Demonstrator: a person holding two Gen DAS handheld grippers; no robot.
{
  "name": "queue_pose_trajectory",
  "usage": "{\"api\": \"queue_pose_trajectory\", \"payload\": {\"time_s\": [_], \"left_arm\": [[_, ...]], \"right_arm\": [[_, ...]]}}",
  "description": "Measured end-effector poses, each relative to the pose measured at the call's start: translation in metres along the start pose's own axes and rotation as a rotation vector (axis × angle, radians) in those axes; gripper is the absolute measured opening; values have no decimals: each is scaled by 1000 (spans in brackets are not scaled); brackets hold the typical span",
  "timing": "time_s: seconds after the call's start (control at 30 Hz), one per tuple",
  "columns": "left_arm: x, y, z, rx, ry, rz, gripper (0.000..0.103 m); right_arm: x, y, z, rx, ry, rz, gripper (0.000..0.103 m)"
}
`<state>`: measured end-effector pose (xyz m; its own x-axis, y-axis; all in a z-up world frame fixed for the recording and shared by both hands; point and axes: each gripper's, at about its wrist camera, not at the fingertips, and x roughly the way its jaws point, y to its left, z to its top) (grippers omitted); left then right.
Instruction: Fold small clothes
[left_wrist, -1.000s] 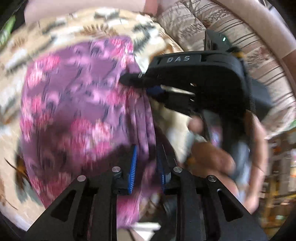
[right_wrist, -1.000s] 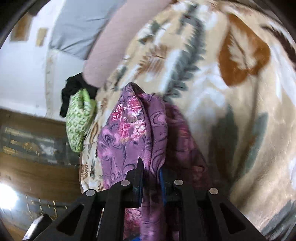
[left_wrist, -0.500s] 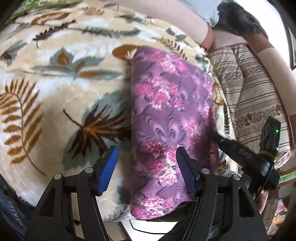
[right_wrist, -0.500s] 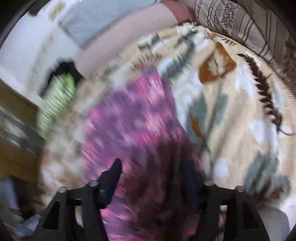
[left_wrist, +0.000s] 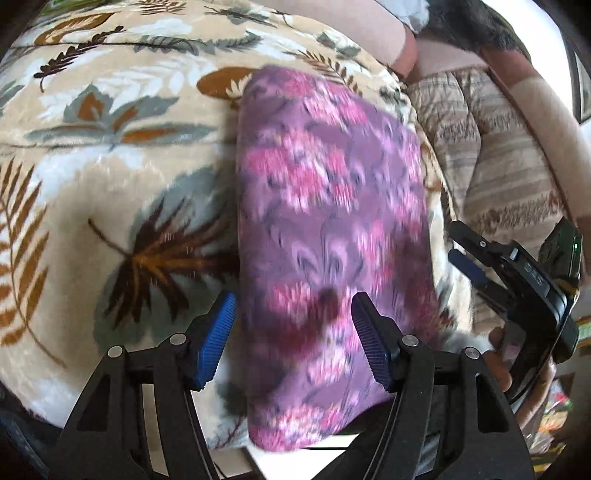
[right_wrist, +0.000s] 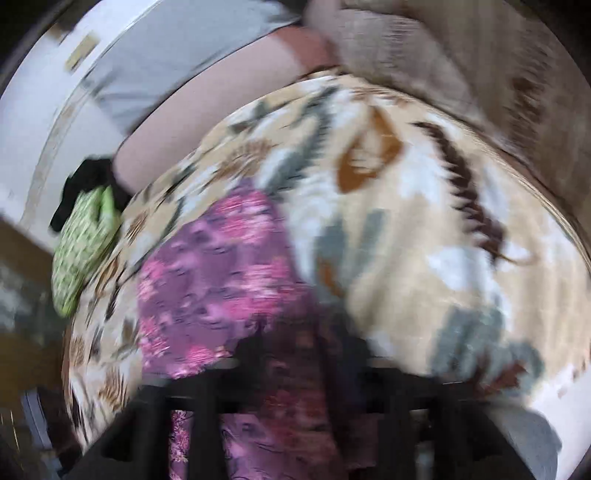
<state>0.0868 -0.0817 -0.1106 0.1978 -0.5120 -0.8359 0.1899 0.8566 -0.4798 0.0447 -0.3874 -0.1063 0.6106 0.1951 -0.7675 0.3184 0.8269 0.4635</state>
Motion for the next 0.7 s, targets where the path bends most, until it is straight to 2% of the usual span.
{"api": "queue_pose_trajectory", "payload": {"time_s": [0.1,0.13,0.2,0.33,0.4,0.5,0.57,0.67,0.7], "left_arm": [[4,4,31,-42,-14,-13,65],[8,4,44,-57,-15,-21,65],[15,4,64,-67,-10,-43,65],[35,11,92,-89,30,-60,66],[46,19,102,-128,40,-81,66],[58,27,112,-176,47,-81,66],[63,30,116,-194,56,-84,65],[56,28,116,-174,52,-93,34],[46,25,115,-157,35,-114,31]], "right_arm": [[26,17,32,-24,107,73,65],[44,16,45,-13,155,107,65],[64,6,60,28,188,119,65],[90,-13,60,85,264,166,64],[91,-11,60,68,262,161,63],[102,-6,55,49,306,123,49],[109,-2,54,36,321,114,36],[107,4,55,1,315,109,21],[104,7,56,-9,298,114,19]]}}
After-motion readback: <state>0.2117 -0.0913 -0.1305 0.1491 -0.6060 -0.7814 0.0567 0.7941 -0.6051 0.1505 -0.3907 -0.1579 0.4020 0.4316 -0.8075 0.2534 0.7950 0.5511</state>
